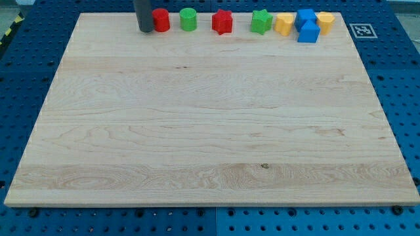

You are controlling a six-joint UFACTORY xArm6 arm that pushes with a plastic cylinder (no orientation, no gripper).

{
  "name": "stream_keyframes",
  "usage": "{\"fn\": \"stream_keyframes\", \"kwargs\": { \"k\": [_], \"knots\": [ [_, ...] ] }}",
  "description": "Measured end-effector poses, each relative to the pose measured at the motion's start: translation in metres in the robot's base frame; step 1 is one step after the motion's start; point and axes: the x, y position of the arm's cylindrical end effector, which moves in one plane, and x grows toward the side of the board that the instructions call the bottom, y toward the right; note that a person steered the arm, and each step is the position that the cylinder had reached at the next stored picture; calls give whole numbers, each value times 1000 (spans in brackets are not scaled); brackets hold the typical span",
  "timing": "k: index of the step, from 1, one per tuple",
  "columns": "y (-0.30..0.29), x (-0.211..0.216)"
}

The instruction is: Separate the blue triangle from the blue cube

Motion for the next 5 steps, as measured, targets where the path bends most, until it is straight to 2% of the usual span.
{"fn": "stream_keyframes", "kwargs": {
  "k": [1,2,3,5],
  "knots": [
    [0,3],
    [2,33],
    [41,63],
    [180,112]
  ]
}}
